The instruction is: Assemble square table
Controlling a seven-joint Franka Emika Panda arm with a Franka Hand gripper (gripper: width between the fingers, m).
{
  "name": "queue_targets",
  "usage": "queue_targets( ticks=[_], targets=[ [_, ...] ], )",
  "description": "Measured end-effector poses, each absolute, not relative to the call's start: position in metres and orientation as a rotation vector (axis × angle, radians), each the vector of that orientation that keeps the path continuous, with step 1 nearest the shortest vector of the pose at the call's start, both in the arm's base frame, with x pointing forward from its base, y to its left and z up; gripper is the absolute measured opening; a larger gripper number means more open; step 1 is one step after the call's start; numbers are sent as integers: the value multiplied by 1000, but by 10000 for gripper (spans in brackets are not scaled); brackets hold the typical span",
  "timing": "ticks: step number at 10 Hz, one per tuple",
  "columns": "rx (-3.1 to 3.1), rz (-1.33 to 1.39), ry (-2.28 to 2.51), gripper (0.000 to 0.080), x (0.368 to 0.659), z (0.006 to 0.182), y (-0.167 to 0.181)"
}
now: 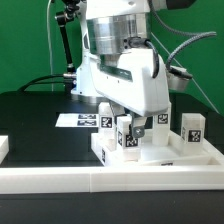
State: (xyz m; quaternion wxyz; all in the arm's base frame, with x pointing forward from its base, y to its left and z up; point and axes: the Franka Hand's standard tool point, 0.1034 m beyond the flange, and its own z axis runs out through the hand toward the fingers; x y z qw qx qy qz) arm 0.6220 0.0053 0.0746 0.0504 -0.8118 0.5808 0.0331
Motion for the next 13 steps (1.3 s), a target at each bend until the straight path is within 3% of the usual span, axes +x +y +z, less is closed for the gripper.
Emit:
queue_targets(
  ticks=[1,2,6,13],
  targets=[
    [-2536,106,1679,621,622,75,8],
    [-2675,90,1450,643,624,77,9],
    [-2821,72,1121,649,624,76,9],
    [-3100,14,66,649,623,76,5]
  ],
)
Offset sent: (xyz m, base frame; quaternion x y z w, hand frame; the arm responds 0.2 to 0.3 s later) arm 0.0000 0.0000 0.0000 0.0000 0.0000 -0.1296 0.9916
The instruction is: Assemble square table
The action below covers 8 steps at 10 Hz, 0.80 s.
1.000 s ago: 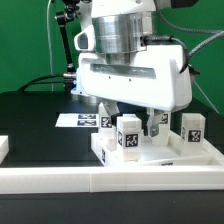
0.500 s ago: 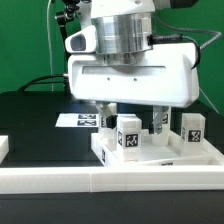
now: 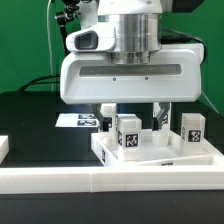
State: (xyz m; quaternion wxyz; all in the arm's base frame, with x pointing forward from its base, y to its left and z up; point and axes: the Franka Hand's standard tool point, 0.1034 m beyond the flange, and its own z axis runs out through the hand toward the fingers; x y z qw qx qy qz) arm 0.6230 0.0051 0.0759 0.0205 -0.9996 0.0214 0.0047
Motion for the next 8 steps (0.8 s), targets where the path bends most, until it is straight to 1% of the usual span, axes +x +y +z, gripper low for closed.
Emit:
queue_targets(
  ticks=[2,3,4,5,6,7,8],
  targets=[
    [-3099,12,-173,649,623,76,5],
    [-3098,11,-203,649,623,76,4],
    [-3097,12,-212,552,622,75,4],
    [-3097,13,-211,378,622,75,4],
    [-3097,13,-202,378,622,75,4],
    [-3099,14,-163,288,622,75,4],
    [-3099,14,-163,288,622,75,4]
  ],
)
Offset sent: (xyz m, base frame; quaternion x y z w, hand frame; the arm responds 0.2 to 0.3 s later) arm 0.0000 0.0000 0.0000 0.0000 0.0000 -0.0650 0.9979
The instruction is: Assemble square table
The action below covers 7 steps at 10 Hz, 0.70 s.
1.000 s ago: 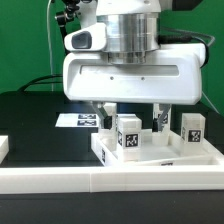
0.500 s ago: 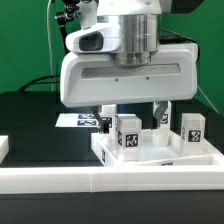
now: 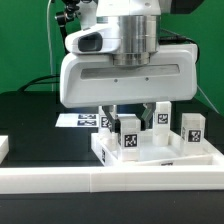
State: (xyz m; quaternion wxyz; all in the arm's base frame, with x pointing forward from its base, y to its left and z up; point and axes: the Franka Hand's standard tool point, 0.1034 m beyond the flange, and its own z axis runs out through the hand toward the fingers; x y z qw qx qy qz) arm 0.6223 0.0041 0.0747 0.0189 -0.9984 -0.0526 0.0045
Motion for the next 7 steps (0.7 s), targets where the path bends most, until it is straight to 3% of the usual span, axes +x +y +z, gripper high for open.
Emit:
queue_targets(
  ticks=[7],
  targets=[
    [-2945,2,922,288,622,73,3]
  ],
)
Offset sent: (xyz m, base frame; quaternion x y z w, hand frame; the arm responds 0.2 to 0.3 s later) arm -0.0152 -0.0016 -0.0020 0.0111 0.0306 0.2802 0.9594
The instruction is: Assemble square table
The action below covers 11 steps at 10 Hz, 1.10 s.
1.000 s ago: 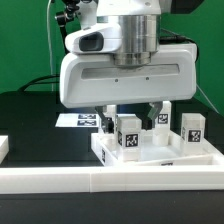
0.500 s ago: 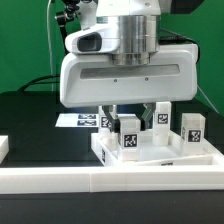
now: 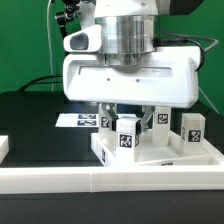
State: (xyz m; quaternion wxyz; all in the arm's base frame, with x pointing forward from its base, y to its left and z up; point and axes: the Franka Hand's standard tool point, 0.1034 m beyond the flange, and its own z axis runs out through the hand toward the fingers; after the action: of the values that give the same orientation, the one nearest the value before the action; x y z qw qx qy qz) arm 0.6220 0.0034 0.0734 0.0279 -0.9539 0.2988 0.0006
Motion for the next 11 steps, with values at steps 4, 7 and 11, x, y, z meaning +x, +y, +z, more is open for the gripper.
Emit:
queue_targets(
  ticks=[4,7,11],
  targets=[
    [-2637,29,1575,290,622,73,2],
    [-2554,35,1682,290,624,73,-2],
    [-2631,32,1554,478,624,73,3]
  ],
)
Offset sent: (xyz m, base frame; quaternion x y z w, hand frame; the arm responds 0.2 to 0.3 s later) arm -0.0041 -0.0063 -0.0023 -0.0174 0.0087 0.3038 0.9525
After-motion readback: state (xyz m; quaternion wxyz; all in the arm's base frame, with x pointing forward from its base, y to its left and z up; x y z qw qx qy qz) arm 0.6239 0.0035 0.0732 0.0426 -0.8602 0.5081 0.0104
